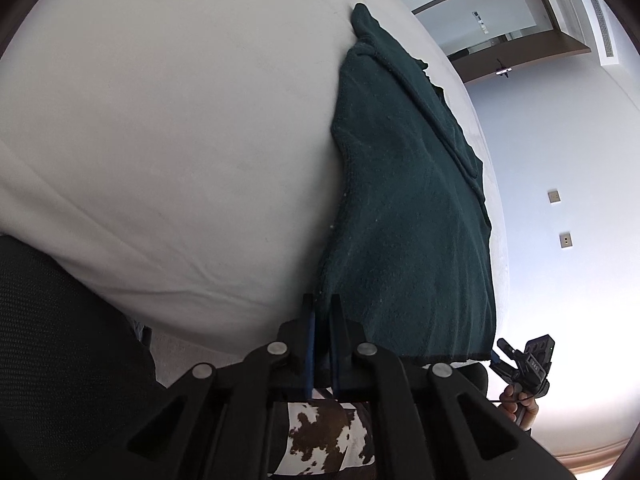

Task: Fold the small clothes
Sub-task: 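Close both grippers on the sweater hem, then lift the held hem with both grippers and fold it over toward the collar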

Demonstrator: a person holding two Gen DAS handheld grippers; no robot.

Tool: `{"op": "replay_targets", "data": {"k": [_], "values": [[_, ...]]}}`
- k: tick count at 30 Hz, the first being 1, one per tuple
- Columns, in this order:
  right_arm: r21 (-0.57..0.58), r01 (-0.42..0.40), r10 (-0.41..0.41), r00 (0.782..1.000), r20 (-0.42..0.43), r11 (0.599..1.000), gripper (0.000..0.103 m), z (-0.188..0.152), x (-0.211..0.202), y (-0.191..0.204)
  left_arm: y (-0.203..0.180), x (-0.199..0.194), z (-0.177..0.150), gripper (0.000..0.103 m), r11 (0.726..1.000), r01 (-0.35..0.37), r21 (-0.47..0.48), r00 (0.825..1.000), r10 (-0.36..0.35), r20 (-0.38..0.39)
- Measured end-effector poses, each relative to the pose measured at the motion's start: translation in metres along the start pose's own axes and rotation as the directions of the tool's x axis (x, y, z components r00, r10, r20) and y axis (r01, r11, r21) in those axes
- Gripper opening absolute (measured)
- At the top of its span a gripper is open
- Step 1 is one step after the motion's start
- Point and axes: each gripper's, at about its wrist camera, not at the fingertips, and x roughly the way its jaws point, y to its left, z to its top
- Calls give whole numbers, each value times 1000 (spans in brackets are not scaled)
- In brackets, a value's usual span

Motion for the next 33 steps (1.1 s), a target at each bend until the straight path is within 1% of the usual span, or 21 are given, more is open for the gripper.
{"op": "replay_targets", "data": {"k": [3, 4, 5, 6, 8, 9, 10, 12, 14, 15, 17, 19, 23, 28, 30, 33], "values": [[-7, -7, 7, 1000, -16, 1000, 56, -2, 8, 2, -1, -3, -2, 5, 1000, 15, 5, 1000, -15, -1], [-4, -14, 13, 1000, -17, 1000, 52, -2, 10, 2, -2, -4, -3, 5, 1000, 18, 9, 1000, -18, -1], [-6, -20, 20, 999, -25, 1000, 45, -2, 12, 4, -3, -5, -3, 5, 1000, 20, 13, 1000, -20, 0], [-11, -21, 21, 999, -40, 1000, 29, -2, 15, 6, -5, -6, -4, 5, 1000, 26, 17, 1000, -26, -1], [-32, 0, -2, 998, -69, 999, 23, -6, 20, 10, -8, -7, -4, 5, 999, 34, 27, 999, -34, -2], [-46, 4, -7, 997, -79, 999, 13, -8, 21, 12, -9, -8, -3, 5, 999, 40, 29, 999, -40, -3], [-55, 2, -7, 996, -87, 998, 10, -10, 21, 15, -10, -10, -3, 5, 998, 54, 27, 999, -54, -3], [-62, -21, 16, 996, -83, 998, 8, -12, 18, 20, -12, -14, -1, 5, 996, 92, 21, 996, -92, 0], [-62, -70, 65, 995, -76, 996, 7, -10, 14, 26, -16, -19, 3, 5, 991, 135, 16, 991, -135, 9], [-63, -93, 88, 994, -70, 994, 6, -7, 11, 30, -18, -21, 6, 5, 985, 170, 8, 985, -170, 16], [-57, -158, 155, 987, -51, 986, 6, 1, 5, 39, -22, -28, 13, 5, 972, 234, -7, 972, -234, 38], [-58, -218, 217, 976, -29, 974, 6, 12, -3, 50, -24, -34, 23, 5, 954, 297, -28, 953, -295, 67], [-35, -309, 309, 951, 1, 950, 6, 40, -4, 68, -27, -42, 45, 5, 921, 385, -65, 918, -375, 127], [0, -359, 358, 932, 55, 934, 6, 80, 3, 83, -38, -45, 76, 5, 907, 415, -74, 900, -397, 182], [1, -356, 355, 932, 76, 934, 6, 99, 7, 92, -43, -43, 90, 5, 904, 421, -69, 895, -402, 195], [8, -352, 349, 931, 106, 936, 6, 128, 15, 103, -50, -37, 114, 5, 905, 420, -69, 893, -398, 210]]}}
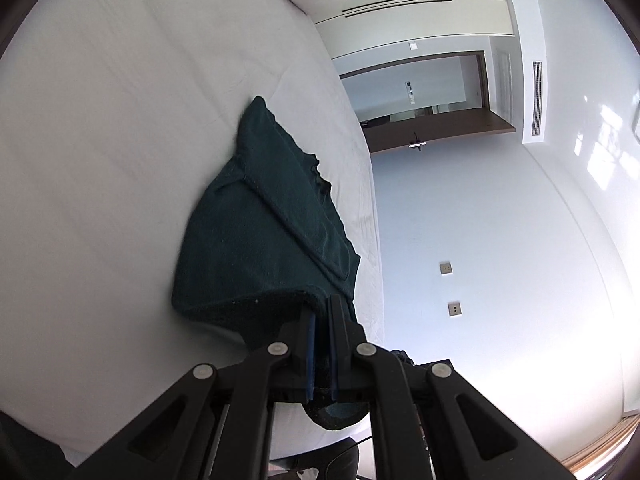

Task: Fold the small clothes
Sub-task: 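Lift the held hem with both grippers and fold it over toward the collar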

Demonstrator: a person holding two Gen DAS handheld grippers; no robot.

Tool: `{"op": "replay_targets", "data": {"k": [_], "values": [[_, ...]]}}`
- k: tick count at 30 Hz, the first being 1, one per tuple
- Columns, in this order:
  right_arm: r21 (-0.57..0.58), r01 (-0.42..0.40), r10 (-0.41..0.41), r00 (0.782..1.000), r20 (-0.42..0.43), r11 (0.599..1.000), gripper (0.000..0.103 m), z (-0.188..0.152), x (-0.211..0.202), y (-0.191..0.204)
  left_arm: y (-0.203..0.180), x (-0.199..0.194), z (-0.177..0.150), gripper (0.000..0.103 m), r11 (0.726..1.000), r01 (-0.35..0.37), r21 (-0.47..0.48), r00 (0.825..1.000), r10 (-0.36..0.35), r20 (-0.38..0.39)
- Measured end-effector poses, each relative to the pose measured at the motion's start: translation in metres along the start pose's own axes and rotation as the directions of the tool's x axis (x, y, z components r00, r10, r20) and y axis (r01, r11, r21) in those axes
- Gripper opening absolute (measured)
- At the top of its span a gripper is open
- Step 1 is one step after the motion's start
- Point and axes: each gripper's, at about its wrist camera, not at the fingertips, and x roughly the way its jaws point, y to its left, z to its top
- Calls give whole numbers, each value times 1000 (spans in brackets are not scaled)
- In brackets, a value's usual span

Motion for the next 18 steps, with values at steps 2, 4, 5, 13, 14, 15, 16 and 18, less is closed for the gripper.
{"op": "replay_targets", "data": {"k": [2, 4, 5, 13, 14, 15, 16, 18], "values": [[6, 19, -19, 1000, 19, 1000, 6, 21, 10, 2, -2, 10, 16, 5, 1000, -7, -5, 1000, 7, 12], [16, 32, -32, 999, 35, 999, 6, 43, 20, 2, -4, 21, 34, 5, 1000, -8, -5, 1000, 8, 22], [19, 42, -43, 998, 40, 999, 6, 53, 25, 2, -6, 27, 43, 5, 1000, -11, -3, 1000, 11, 27], [14, 113, -113, 990, 82, 994, 6, 130, 72, 0, -26, 87, 113, 5, 999, -41, 31, 998, 39, 44], [11, 120, -120, 989, 86, 993, 6, 138, 78, 0, -28, 95, 122, 5, 998, -45, 35, 998, 43, 45], [9, 123, -123, 988, 89, 992, 6, 147, 84, 0, -29, 103, 130, 5, 998, -51, 37, 998, 49, 48], [8, 127, -127, 987, 94, 992, 6, 154, 92, -1, -29, 109, 139, 5, 998, -59, 36, 997, 58, 52], [14, 138, -139, 985, 98, 990, 6, 170, 104, -4, -25, 122, 155, 5, 997, -72, 21, 996, 70, 57]]}}
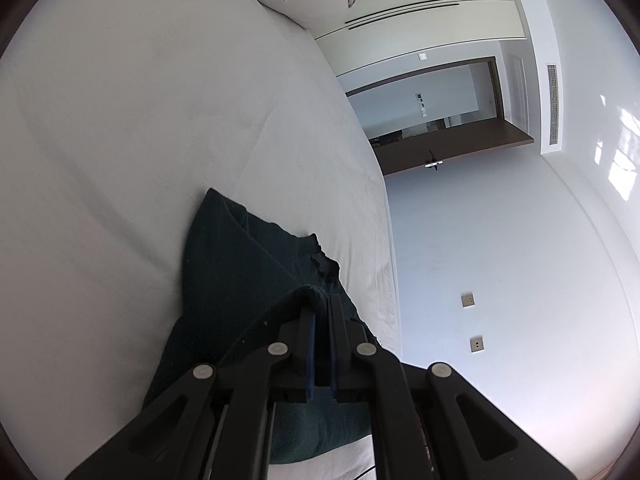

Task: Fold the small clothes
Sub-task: 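Lift the held hem with both grippers and fold it over toward the collar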

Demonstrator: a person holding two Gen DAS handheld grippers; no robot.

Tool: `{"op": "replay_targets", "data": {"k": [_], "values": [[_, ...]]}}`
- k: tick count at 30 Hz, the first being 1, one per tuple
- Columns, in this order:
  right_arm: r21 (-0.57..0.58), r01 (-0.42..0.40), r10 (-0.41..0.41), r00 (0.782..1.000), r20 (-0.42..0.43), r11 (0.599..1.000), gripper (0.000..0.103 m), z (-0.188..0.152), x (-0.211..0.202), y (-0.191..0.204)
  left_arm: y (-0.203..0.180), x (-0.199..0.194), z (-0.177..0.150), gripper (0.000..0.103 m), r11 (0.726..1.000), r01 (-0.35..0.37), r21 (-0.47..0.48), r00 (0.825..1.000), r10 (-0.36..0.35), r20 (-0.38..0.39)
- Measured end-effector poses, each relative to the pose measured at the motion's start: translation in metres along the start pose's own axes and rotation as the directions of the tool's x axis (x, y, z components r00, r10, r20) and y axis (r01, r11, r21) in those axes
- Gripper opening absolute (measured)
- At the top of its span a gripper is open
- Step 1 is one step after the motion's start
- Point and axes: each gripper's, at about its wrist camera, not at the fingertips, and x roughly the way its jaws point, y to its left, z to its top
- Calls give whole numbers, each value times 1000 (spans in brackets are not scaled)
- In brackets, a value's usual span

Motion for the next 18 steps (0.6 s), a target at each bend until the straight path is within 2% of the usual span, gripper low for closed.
{"op": "replay_targets", "data": {"k": [5, 10, 16, 18], "values": [[20, 53, -53, 999, -2, 998, 6, 36, 41, -11, 10, 34, 25, 5, 998, -64, -13, 998, 64, -3], [84, 74, -76, 997, 19, 994, 6, 65, 75, -35, 25, 56, 47, 5, 995, -99, -29, 995, 99, 6], [148, 123, -130, 990, 44, 981, 6, 92, 106, -61, 52, 85, 60, 6, 985, -164, -50, 986, 164, -1], [171, 149, -154, 988, 15, 974, 7, 98, 120, -71, 63, 91, 57, 6, 980, -187, -63, 982, 187, -13]]}}
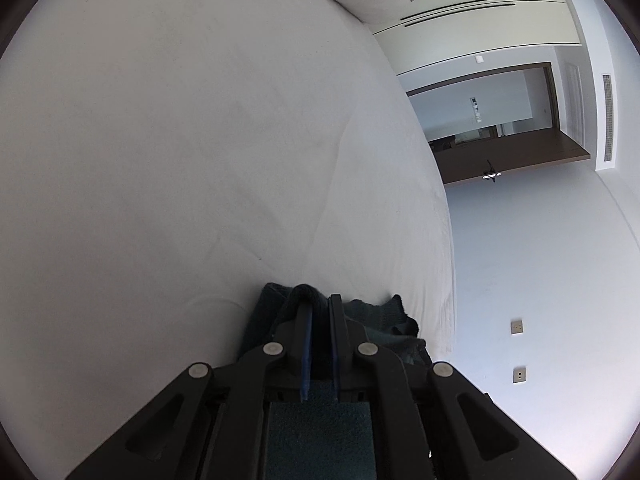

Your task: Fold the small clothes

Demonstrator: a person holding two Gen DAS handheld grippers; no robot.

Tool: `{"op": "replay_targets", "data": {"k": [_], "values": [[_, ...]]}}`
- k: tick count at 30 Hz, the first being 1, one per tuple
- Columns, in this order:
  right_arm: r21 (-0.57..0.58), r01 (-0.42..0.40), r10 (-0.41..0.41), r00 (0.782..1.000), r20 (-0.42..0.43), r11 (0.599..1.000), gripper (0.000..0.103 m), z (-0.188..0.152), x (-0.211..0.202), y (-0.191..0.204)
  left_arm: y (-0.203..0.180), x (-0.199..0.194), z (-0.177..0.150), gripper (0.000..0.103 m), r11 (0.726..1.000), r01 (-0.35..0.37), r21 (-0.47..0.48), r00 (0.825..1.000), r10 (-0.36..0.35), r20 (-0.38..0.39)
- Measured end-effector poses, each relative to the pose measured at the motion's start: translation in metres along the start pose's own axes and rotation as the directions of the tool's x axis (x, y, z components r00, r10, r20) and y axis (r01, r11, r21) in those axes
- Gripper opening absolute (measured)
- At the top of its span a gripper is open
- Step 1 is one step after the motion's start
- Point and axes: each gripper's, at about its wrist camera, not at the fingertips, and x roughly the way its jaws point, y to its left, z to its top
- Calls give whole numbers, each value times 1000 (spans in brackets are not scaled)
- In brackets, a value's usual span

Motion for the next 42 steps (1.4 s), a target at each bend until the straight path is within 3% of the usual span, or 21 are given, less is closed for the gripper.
{"op": "replay_targets", "data": {"k": [1, 2, 3, 4, 5, 6, 8, 12, 15, 18, 20, 24, 25, 26, 27, 28, 30, 33, 37, 40, 42], "values": [[1, 9, -9, 1000, -10, 1000, 7, 2, 7, 0, 4, 0, -1, 14, 1000, 6, -11, 1000, -6, -2], [-10, 11, -11, 1000, -5, 1000, 8, 3, 9, 2, 7, -4, -3, 28, 999, 29, -27, 1000, -29, 5], [-26, 1, -1, 1000, 5, 1000, 16, 3, 10, 5, 8, -12, -4, 38, 998, 47, -37, 999, -46, 27], [-43, -11, 12, 1000, 24, 999, 32, 3, 5, 7, 8, -24, -5, 65, 999, 41, -36, 997, -38, 64], [-54, -15, 17, 999, 50, 998, 46, 4, 0, 9, 7, -36, -6, 81, 999, 29, -30, 994, -25, 111], [-56, -35, 40, 996, 84, 998, 63, 5, -8, 11, 4, -49, -7, 82, 999, 36, -9, 988, -34, 151], [-53, -13, 20, 990, 141, 999, 72, 4, -29, 12, -6, -62, -14, 81, 998, 31, 62, 987, -40, 158], [-160, 37, -20, 994, 110, 986, 71, -6, -43, 28, -21, -66, -42, 74, 974, -45, 221, 993, 19, 117], [-326, 149, -124, 988, 96, 934, 66, -37, -52, 46, -17, -60, -70, 74, 946, -118, 303, 990, 89, 108], [-427, 233, -211, 972, 99, 874, 55, -72, -64, 47, -6, -53, -90, 74, 929, -163, 333, 986, 142, 88], [-447, 280, -260, 960, 107, 850, 55, -89, -70, 44, 0, -51, -96, 74, 923, -187, 336, 982, 167, 87], [-453, 295, -297, 952, 68, 841, 55, -121, -79, 29, -2, -49, -110, 74, 914, -176, 365, 984, 162, 69], [-455, 288, -294, 954, 59, 843, 48, -127, -80, 24, -5, -48, -113, 68, 903, -185, 387, 983, 172, 68], [-457, 285, -297, 954, 48, 843, 43, -130, -78, 21, -6, -46, -117, 49, 895, -187, 405, 982, 179, 58], [-458, 285, -302, 952, 37, 842, 29, -132, -75, 18, -8, -42, -119, 37, 889, -194, 415, 980, 196, 39], [-460, 289, -309, 950, 32, 840, 28, -133, -70, 15, -7, -41, -121, 21, 881, -212, 422, 976, 216, 40], [-481, 307, -321, 945, 54, 821, 18, -139, -73, 15, -8, -43, -124, 18, 874, -216, 435, 975, 218, 46], [-506, 342, -344, 934, 94, 792, 10, -149, -76, 26, -7, -48, -125, 15, 874, -212, 437, 976, 213, 49], [-476, 361, -357, 928, 103, 802, 6, -145, -87, 21, -5, -51, -126, 13, 876, -212, 434, 976, 208, 58], [-415, 339, -348, 936, 56, 844, 6, -135, -84, -1, 5, -53, -125, 13, 895, -200, 400, 980, 193, 56], [-418, 318, -334, 942, 36, 851, 6, -135, -86, -10, 15, -55, -124, 12, 910, -181, 373, 983, 176, 49]]}}
